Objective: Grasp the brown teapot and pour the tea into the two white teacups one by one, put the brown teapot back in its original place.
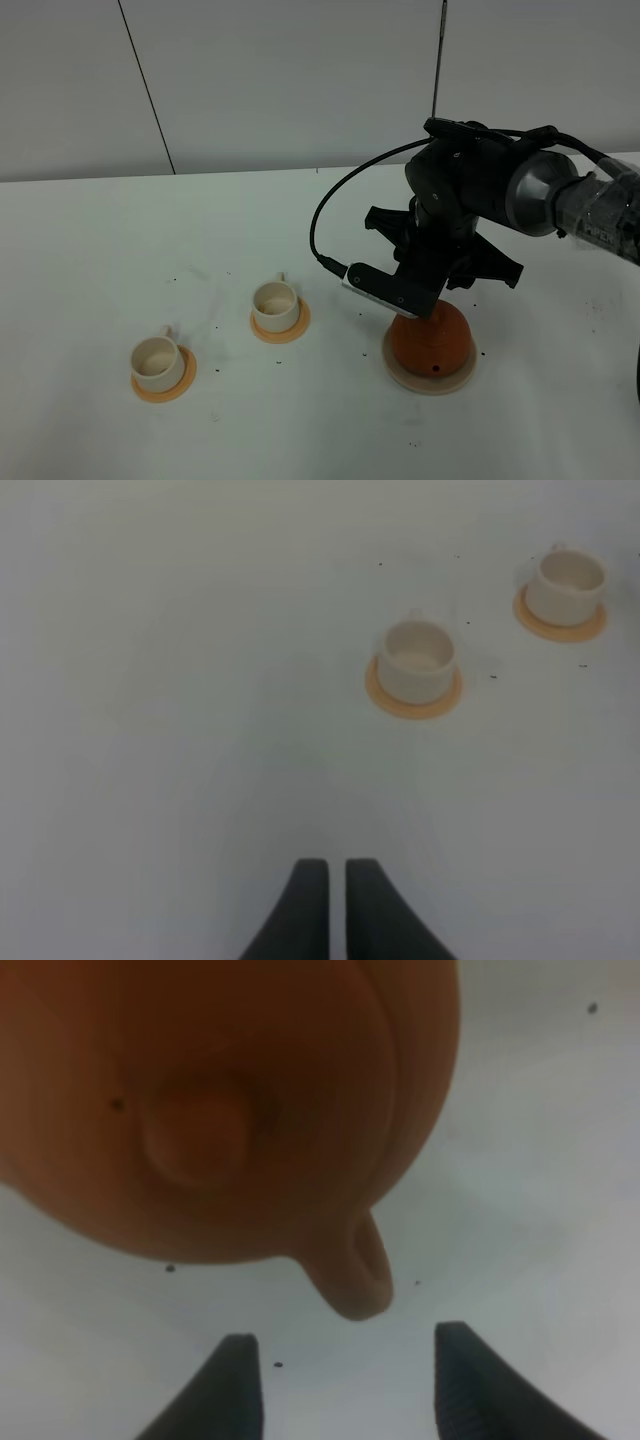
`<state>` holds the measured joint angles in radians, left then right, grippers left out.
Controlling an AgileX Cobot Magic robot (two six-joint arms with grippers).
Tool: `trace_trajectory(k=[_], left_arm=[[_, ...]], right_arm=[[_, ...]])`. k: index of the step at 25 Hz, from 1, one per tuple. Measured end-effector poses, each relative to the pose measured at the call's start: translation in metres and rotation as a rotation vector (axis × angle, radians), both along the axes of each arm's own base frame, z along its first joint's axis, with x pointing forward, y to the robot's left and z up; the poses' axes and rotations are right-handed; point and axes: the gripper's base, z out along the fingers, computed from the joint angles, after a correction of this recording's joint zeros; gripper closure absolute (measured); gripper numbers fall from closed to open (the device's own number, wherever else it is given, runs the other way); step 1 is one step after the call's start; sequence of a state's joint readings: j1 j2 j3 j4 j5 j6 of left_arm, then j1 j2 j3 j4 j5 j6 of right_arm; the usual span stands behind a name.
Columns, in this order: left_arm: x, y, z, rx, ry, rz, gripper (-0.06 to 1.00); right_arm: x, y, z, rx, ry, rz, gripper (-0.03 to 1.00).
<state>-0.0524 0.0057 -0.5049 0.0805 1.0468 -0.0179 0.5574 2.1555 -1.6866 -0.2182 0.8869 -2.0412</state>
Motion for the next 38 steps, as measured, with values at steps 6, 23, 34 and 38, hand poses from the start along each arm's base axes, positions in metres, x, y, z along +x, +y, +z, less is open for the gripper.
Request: trace_trajectory(k=[6,23,34,38], left_arm=[[0.000,0.000,0.000,0.000,0.000,0.000,0.84],[0.000,0.000,0.000,0.001,0.000,0.000,0.84],[0.000,0.000,0.000,0.000,0.000,0.000,0.84],[0.000,0.000,0.000,0.000,0.000,0.000,0.84]], right_arm=[[-0.004,-0.001,-0.008,-0.010,0.019,0.003,0.58],[-0.002,0.000,-0.016,-0.008,0.026,0.003,0.58],[-0.002,-0.006,-0.017,-0.009,0.059,-0.023,0.60],[-0.003,-0.008,-0.017,-0.019,0.075,-0.030,0.61]])
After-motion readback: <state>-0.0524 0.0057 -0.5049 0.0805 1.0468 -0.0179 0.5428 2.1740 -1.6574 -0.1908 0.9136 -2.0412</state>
